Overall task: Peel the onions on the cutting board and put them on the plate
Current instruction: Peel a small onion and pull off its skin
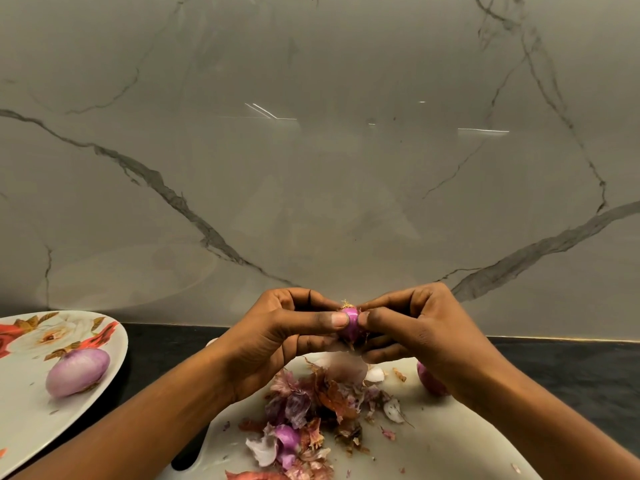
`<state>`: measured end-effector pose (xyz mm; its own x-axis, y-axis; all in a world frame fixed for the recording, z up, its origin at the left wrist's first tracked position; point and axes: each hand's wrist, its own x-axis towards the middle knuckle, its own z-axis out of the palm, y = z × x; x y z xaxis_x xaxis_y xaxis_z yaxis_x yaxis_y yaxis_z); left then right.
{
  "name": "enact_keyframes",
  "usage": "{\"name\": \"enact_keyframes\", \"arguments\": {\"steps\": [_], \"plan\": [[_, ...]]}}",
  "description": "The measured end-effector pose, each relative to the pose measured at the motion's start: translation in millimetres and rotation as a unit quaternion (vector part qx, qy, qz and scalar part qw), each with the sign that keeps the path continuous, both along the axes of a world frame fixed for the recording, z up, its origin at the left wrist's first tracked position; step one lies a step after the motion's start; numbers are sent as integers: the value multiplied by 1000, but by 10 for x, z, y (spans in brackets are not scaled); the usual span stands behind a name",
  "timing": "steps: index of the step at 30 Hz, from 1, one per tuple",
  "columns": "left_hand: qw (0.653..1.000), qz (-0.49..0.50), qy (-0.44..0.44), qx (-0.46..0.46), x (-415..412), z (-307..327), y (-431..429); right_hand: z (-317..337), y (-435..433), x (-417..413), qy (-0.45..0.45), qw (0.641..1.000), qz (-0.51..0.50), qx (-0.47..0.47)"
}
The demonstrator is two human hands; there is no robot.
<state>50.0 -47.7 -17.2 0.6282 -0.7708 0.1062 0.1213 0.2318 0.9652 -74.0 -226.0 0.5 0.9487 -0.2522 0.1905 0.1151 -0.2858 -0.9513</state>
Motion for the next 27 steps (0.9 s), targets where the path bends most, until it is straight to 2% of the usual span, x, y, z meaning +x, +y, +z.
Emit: {"name": "enact_keyframes", "arguments": {"steps": [9,18,27], "plan": [[1000,-7,7,-6,4,28,14,7,3,3,-3,1000,-1,11],[1000,0,-13,9,13,6,11,-7,-11,0,-10,999,8,-44],[1000,10,-22,10,-17,26,10,11,-13,-12,-4,1000,7,-20]]}}
